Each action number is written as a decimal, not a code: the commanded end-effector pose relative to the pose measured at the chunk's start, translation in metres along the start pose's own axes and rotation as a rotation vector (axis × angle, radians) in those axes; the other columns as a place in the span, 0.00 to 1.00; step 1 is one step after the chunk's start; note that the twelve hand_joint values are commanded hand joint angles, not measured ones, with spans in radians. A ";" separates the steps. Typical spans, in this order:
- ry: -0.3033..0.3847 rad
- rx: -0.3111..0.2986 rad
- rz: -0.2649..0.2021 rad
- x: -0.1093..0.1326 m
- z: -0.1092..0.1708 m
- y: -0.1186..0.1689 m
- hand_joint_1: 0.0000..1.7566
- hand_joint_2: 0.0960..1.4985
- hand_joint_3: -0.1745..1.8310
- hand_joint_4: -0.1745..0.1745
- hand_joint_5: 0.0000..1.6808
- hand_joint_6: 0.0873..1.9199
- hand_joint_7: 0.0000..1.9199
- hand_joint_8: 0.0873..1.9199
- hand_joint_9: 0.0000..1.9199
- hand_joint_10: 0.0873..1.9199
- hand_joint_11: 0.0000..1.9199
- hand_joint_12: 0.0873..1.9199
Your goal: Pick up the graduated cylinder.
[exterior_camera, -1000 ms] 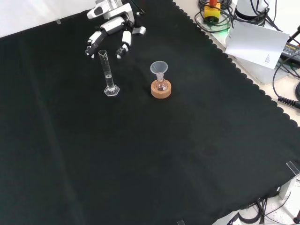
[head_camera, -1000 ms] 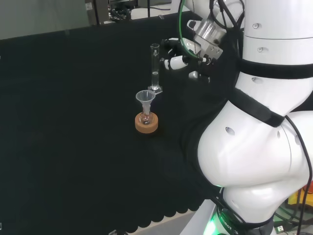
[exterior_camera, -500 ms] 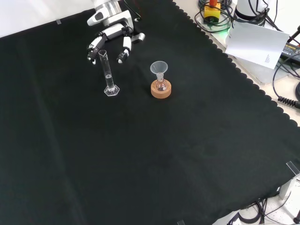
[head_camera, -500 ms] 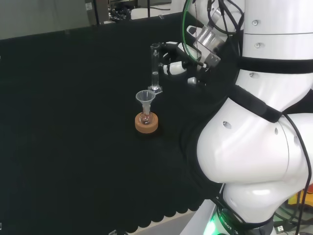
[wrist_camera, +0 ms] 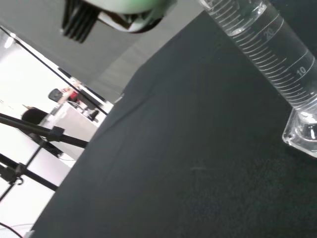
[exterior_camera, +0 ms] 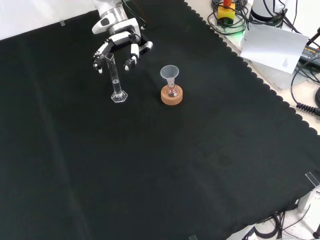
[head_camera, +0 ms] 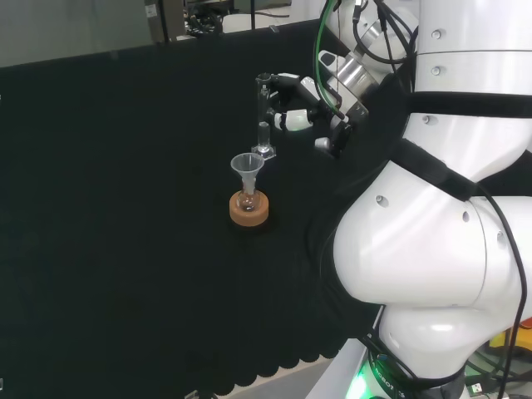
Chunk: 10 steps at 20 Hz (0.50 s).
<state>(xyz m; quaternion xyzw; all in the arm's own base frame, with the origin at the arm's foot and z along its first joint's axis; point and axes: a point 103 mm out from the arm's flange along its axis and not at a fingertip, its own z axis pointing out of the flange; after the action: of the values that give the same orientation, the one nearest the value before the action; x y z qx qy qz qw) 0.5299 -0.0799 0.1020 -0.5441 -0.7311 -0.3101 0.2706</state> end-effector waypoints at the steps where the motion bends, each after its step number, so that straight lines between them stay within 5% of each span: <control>1: 0.068 -0.021 -0.042 -0.004 0.009 0.008 0.57 0.39 0.43 0.36 0.31 0.00 0.22 0.30 0.34 0.25 0.19 0.67; 10: 0.149 -0.009 -0.072 -0.008 0.020 0.016 0.58 0.38 0.44 0.36 0.32 0.00 0.22 0.29 0.35 0.24 0.23 0.64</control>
<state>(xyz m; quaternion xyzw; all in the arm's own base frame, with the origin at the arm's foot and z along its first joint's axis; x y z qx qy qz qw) 0.5441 -0.0708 0.0891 -0.5077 -0.7304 -0.3485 0.2955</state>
